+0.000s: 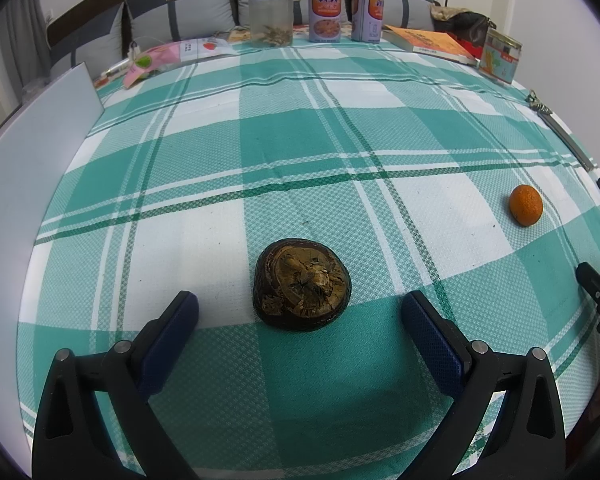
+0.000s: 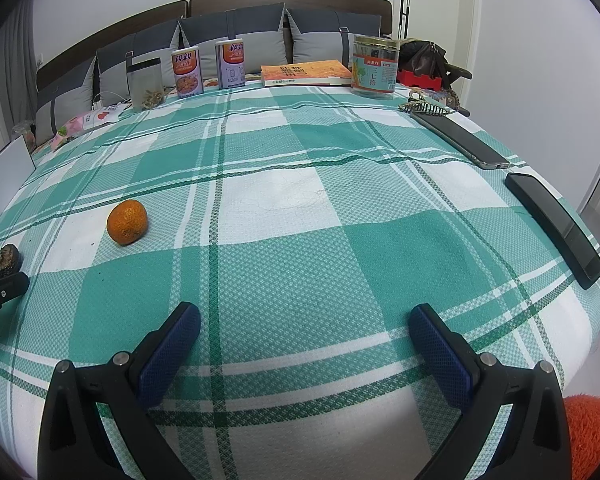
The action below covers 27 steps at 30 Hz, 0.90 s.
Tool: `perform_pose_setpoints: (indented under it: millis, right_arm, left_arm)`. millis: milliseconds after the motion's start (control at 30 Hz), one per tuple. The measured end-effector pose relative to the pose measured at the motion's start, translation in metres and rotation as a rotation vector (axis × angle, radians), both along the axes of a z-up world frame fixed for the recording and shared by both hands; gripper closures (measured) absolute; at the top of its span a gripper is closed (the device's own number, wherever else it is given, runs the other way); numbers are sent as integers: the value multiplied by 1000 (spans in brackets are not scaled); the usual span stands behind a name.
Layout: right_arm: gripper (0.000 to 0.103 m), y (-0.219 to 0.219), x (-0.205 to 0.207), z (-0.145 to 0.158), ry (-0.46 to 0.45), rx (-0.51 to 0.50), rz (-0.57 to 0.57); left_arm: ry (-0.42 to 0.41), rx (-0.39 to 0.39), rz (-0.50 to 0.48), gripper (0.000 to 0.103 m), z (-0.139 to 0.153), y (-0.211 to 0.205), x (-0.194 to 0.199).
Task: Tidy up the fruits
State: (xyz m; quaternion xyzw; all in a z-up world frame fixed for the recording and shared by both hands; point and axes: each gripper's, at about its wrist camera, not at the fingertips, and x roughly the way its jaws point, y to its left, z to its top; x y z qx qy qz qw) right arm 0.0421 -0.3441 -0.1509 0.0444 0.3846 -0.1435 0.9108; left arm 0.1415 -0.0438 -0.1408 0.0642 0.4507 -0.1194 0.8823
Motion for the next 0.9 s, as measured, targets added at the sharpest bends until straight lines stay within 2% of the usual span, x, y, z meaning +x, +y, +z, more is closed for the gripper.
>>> perform_pose_setpoints:
  millis: [633,833,900]
  right_arm:
    - [0,0,0,0,0,-1,0]
    - [0,0,0,0,2,1,0]
    - [0,0,0,0,1,0,-1]
  left_arm:
    - [6,-8,-1,1,0,1,0]
    - [53,-63,-116,1,4,14,-4]
    - [66,-72,-124,2,6,18,-9]
